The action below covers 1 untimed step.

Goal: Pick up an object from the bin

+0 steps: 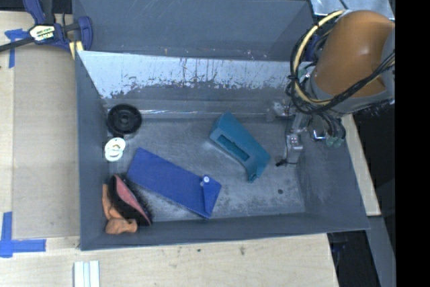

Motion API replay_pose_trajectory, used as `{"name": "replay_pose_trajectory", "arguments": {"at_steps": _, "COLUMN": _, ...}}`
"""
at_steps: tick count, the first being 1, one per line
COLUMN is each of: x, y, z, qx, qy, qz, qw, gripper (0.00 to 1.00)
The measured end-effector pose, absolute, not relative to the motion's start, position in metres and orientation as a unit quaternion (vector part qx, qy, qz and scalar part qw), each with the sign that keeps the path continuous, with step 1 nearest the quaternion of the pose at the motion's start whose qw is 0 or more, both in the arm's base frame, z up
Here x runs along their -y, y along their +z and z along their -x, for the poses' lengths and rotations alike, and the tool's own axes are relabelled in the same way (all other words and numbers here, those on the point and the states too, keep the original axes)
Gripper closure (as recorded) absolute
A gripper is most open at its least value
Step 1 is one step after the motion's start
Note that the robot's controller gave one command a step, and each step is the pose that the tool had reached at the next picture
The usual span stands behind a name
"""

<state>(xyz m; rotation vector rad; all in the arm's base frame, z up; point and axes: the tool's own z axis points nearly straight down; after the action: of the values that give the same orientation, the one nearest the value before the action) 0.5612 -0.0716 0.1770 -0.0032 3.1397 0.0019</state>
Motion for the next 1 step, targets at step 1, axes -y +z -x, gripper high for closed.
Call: {"name": "replay_pose_trajectory", "arguments": {"at_steps": 1, "x": 0.0594, "y": 0.1673, "z": -0.5735, "qx": -0.998, "qy": 0.0, "qz": -0.056, "qw": 0.003, "gripper": 0.0}}
